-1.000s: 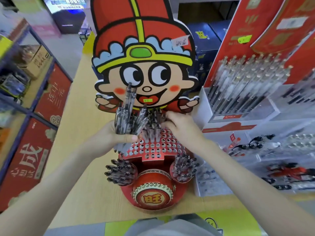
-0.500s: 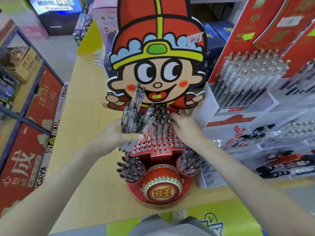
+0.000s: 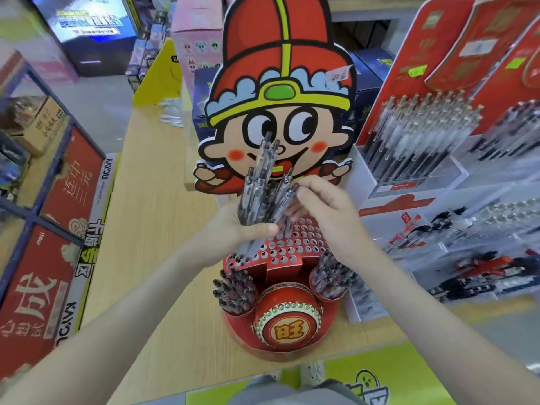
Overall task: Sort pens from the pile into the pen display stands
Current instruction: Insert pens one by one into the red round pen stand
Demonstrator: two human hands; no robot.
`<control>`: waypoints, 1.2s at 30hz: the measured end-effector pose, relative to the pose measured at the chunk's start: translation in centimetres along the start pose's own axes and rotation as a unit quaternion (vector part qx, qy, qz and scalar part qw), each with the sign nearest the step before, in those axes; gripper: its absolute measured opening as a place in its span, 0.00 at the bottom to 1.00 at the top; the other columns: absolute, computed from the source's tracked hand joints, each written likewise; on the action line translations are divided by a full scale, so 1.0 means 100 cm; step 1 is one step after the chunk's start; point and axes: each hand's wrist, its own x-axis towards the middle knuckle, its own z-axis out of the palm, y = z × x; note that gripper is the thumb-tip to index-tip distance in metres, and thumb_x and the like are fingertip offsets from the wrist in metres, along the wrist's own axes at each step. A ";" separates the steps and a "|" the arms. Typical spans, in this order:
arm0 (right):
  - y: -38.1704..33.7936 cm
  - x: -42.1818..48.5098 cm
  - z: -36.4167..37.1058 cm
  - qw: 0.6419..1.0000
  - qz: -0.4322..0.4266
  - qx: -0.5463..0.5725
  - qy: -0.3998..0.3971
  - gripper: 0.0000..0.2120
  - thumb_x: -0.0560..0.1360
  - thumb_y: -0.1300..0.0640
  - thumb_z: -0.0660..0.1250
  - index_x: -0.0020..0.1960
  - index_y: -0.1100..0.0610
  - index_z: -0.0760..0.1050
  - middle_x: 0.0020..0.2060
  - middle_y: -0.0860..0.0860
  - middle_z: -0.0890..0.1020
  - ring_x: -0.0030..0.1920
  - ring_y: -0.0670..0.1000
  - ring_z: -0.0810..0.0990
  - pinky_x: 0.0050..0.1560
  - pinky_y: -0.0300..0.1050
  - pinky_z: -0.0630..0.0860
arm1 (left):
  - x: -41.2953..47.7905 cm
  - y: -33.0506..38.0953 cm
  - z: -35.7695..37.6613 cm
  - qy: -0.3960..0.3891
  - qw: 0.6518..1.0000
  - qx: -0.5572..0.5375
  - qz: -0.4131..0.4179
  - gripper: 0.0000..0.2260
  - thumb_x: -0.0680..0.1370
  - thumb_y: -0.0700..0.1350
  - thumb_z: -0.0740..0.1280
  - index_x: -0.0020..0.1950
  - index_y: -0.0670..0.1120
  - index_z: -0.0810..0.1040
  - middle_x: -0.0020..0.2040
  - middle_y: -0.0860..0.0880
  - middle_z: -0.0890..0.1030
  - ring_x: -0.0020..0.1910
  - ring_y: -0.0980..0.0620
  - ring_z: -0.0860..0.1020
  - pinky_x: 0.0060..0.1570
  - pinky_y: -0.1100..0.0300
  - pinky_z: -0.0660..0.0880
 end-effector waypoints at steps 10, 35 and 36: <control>-0.008 0.003 -0.026 0.999 -0.027 -0.004 0.022 0.09 0.74 0.67 0.67 0.49 0.54 0.75 0.44 0.56 0.80 0.44 0.49 0.80 0.49 0.44 0.78 | 0.003 0.001 -0.004 0.043 0.999 0.007 0.028 0.06 0.73 0.43 0.70 0.49 0.45 0.77 0.35 0.59 0.82 0.36 0.60 0.80 0.39 0.70 0.73; 0.043 0.029 -0.045 0.952 -0.044 -0.298 -0.059 0.10 0.78 0.62 0.63 0.58 0.53 0.73 0.44 0.46 0.79 0.47 0.46 0.78 0.49 0.36 0.71 | -0.001 -0.003 -0.003 0.119 0.992 0.020 -0.023 0.04 0.72 0.45 0.71 0.44 0.46 0.79 0.40 0.45 0.85 0.40 0.50 0.84 0.40 0.61 0.78; 0.043 0.029 -0.042 0.954 -0.040 -0.291 -0.057 0.09 0.78 0.62 0.63 0.56 0.53 0.71 0.44 0.46 0.78 0.46 0.45 0.77 0.48 0.31 0.69 | -0.002 -0.003 -0.002 0.123 0.992 0.017 -0.024 0.01 0.73 0.42 0.71 0.43 0.46 0.80 0.38 0.47 0.85 0.39 0.53 0.83 0.38 0.65 0.77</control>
